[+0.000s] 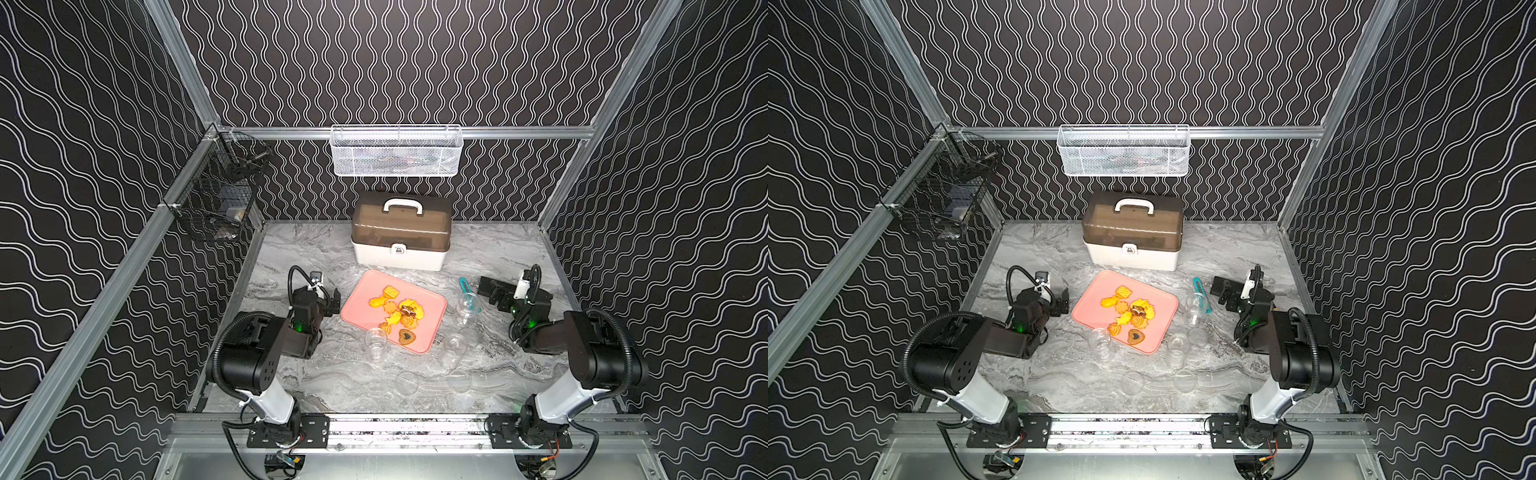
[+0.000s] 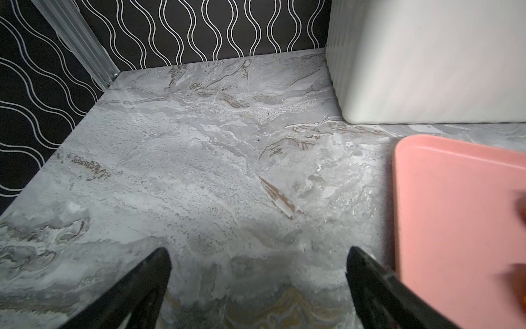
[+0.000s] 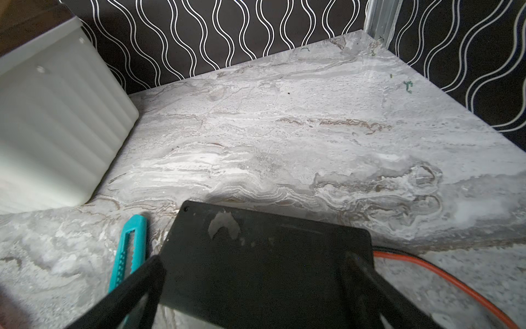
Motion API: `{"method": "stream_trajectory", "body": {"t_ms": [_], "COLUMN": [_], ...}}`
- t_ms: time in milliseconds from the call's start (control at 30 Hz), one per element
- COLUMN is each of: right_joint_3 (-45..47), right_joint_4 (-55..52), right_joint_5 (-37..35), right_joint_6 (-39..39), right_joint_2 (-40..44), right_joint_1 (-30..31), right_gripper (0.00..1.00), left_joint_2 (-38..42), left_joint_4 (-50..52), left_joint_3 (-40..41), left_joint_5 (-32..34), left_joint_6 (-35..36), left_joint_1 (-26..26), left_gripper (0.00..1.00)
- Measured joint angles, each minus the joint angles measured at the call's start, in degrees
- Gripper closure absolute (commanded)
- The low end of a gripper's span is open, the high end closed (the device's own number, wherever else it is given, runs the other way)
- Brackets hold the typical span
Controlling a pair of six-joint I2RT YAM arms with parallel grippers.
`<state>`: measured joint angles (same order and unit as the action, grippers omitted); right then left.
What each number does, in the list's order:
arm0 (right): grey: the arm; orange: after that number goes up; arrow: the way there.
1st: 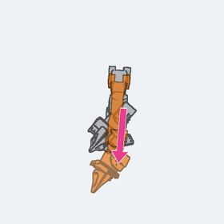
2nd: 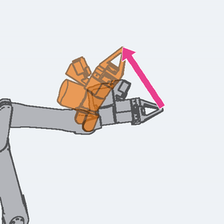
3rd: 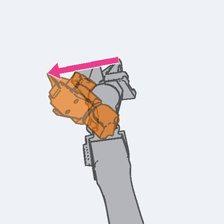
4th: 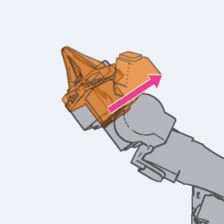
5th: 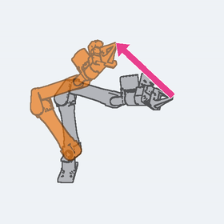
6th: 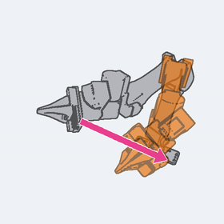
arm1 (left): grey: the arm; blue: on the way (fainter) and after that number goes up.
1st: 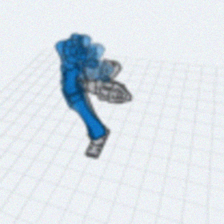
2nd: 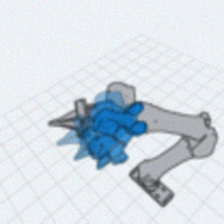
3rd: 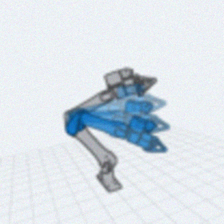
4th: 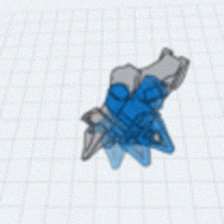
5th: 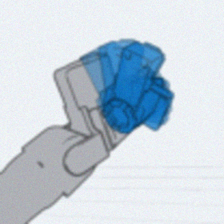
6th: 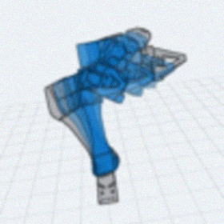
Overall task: Pour the cookies out of the jar
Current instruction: Reset both arms
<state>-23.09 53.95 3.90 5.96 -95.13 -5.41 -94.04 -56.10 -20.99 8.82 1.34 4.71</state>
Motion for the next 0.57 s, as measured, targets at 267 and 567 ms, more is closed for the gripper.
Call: {"method": "stream_trajectory", "body": {"t_ms": [267,567], "right_joint_3": [-0.1,-0.4], "right_joint_4": [-0.1,-0.3], "right_joint_5": [-0.2,-0.4], "right_joint_6": [-0.5,-0.7], "right_joint_2": [0.0,-0.1], "right_joint_1": [0.3,0.7], "right_gripper": [0.00,0.00], "left_joint_2": [0.0,0.0], "left_joint_4": [0.0,0.0], "left_joint_3": [0.0,0.0], "left_joint_5": [0.0,0.0], "left_joint_6": [0.0,0.0], "left_joint_1": [0.0,0.0], "left_gripper": [0.01,0.01]}}
